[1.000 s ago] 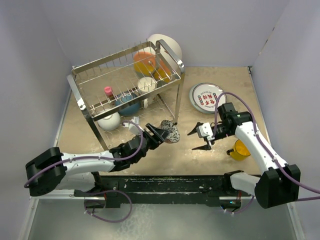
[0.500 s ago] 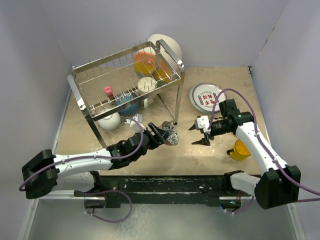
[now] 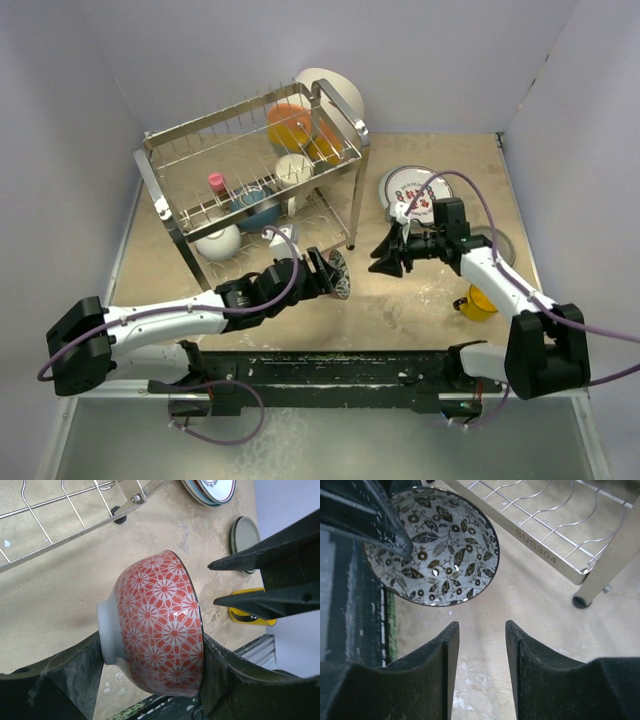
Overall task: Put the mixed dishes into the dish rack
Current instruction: Turn the bowl upside down on the dish rack.
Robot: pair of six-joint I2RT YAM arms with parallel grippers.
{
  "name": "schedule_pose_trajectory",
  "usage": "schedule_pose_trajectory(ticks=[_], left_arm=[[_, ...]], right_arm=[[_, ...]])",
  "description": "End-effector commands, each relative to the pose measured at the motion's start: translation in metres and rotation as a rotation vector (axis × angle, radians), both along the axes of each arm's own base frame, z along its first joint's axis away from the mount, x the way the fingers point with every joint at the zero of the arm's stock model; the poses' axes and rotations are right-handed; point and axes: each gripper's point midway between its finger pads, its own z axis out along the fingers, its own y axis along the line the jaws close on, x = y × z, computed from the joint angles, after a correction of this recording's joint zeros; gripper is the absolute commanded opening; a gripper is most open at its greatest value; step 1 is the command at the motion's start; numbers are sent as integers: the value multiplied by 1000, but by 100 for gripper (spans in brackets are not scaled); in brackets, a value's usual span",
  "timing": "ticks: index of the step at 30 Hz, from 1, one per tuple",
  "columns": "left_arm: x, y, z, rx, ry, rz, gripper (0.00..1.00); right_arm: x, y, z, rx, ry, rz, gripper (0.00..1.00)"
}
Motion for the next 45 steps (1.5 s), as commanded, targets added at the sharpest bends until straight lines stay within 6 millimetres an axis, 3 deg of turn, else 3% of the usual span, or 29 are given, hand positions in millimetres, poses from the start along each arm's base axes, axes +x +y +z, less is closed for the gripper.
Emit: schedule_pose_trajectory(ticks=[1,5,13,18,29,45], left_arm=[[9,-15,34,-42,-73,-27,18],[10,-18,33,4,-82,-44,18],[13,-26,36,46,-99,-78,18],[15,-30,38,91,-111,-102,18],[21,-33,38,203,-121,-129,18],[29,-20,47,367,-156,-134,15]], right_arm=[[4,17,17,176,191,-57,44],[4,20,14,222,318,-119,44],[9,28,-29,204,569,-218,38],[5,35,-41,204,653,-200,35],[8,44,-45,206,731,-161,29],[7,45,-38,217,729,-120,32]])
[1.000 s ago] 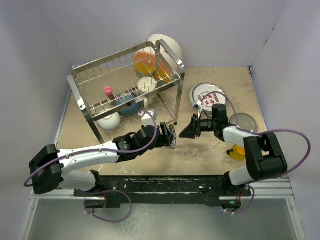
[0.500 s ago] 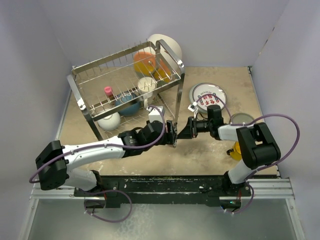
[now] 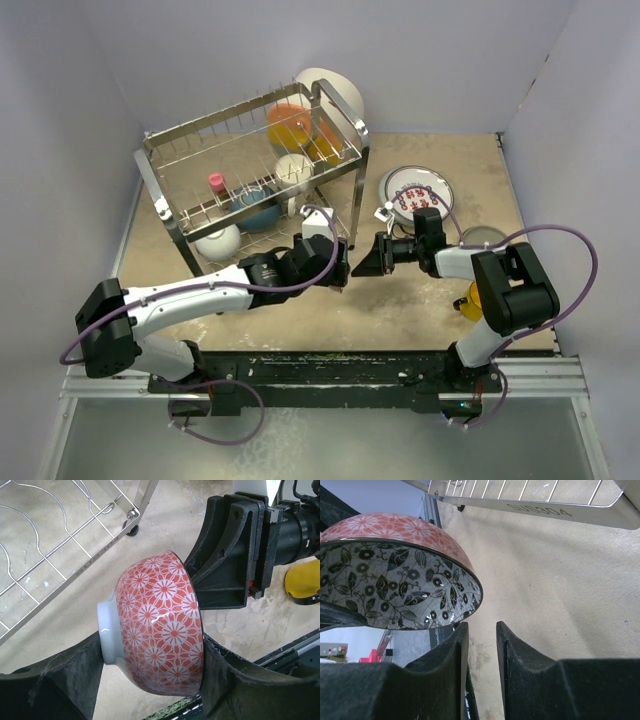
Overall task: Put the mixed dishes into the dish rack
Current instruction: Turn the bowl upside down on the dish rack.
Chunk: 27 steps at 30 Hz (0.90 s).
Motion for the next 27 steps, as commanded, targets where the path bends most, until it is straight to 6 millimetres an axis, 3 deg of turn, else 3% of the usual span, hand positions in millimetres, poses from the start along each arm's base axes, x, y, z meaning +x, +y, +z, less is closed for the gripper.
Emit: schedule_pose_trajectory(ticks=[1,27], left_arm=[[13,-5,37,-18,-84,4,15],[26,14,52,196,-140,12,14]], right_arm=[[5,5,16,35,-52,33,33],[6,5,16,36,-38,28,33]])
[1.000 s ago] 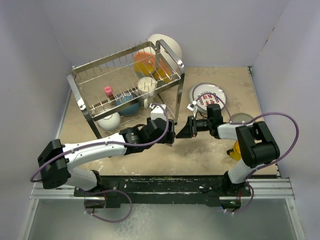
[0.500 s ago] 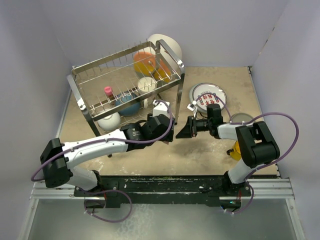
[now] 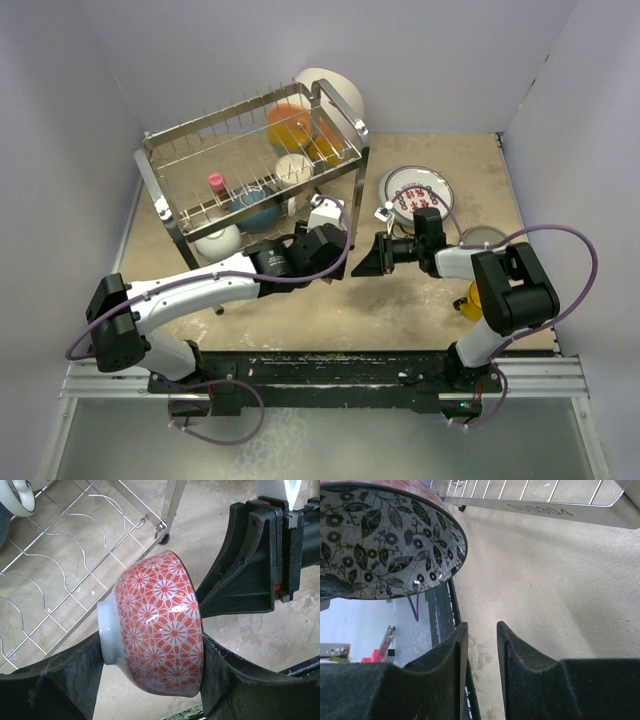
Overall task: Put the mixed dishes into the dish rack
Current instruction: Turn the bowl upside down on the dish rack.
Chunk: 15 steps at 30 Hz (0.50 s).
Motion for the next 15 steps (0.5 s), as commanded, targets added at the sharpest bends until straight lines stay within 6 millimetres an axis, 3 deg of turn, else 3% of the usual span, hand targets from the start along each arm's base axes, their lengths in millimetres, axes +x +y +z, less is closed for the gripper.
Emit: schedule_pose_trajectory(ticks=[1,10,15], left_arm=[[15,-2,33,-19,-90,25,14],[26,7,41,52,-143,57,14],[32,14,36,136,-160,79,14]], right_arm=[[6,5,15,32,-47,27,33],[7,5,15,31,-47,24,33],[7,5,15,31,-49,23,33]])
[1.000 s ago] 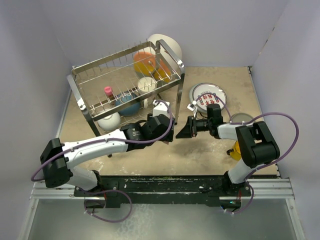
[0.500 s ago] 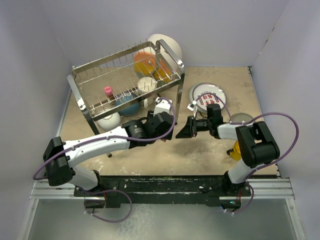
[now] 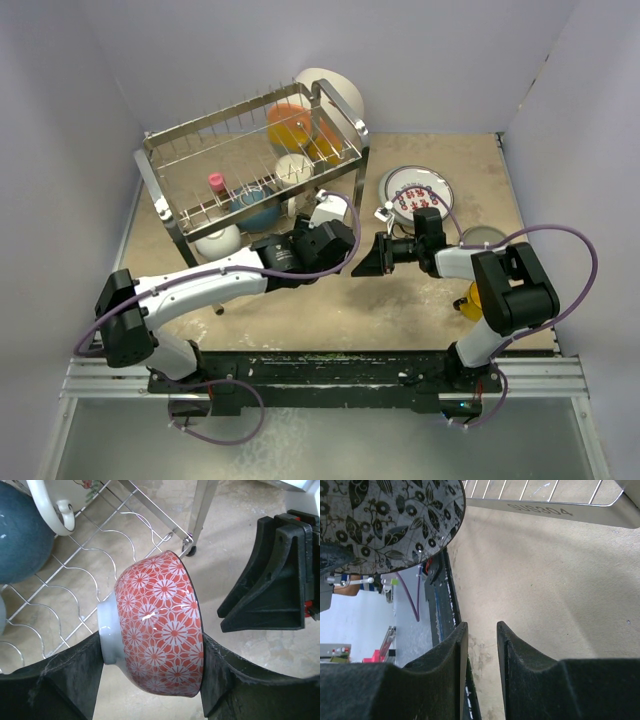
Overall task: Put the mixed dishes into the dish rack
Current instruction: Turn the bowl upside down on the dish rack.
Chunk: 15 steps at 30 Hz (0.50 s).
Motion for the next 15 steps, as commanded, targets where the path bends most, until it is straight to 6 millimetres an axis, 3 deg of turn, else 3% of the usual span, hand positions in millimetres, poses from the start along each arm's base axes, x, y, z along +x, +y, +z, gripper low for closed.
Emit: schedule_pose_trajectory(ticks=[1,15], left_arm=[[19,4,26,38,-98,46,14],[41,28,13,231,-119,114,15]], right_arm=[[7,5,15,31,-54,26,33],[8,5,16,32,-58,28,33]])
